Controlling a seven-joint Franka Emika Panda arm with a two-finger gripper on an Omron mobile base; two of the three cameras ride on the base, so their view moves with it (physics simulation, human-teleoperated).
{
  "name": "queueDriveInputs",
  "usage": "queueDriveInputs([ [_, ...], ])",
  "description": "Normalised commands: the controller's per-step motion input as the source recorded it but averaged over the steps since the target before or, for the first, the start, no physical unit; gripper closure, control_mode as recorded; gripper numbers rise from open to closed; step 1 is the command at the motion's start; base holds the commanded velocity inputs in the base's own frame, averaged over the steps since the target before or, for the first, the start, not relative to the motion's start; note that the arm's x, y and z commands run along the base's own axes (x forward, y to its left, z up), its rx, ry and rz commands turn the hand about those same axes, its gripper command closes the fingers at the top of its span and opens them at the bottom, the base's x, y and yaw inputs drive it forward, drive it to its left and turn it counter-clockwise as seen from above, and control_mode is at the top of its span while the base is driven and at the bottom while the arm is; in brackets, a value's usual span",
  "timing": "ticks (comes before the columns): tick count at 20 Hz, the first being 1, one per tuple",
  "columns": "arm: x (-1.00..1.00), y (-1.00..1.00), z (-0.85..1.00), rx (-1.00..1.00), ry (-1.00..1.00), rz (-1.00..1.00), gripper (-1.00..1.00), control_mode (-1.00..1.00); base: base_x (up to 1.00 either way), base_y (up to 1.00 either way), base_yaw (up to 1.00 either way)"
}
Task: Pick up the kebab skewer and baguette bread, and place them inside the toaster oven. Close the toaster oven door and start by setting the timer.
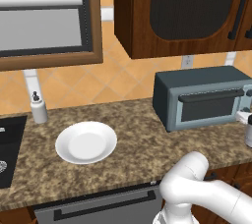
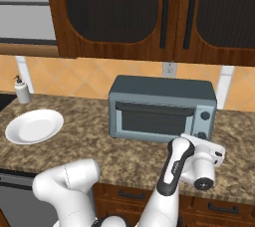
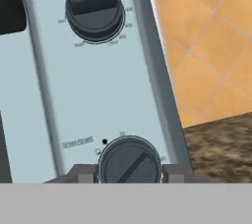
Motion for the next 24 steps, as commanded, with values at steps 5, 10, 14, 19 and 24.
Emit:
queueDriveInputs([
  [5,0.00,-0.01,0.00,0.23,-0.03,-0.05,1.00,-1.00,0.00,0.00,0.00],
  [10,0.00,-0.02,0.00,0.24,-0.04,-0.04,1.00,-1.00,0.00,0.00,0.00],
  [14,0.00,-0.01,0.00,0.24,-0.04,-0.04,1.00,-1.00,0.00,0.00,0.00],
  [19,0.00,0.00,0.00,0.20,-0.06,-0.04,1.00,-1.00,0.00,0.00,0.00],
  [24,0.00,0.00,0.04,0.20,-0.05,-0.05,1.00,-1.00,0.00,0.00,0.00],
])
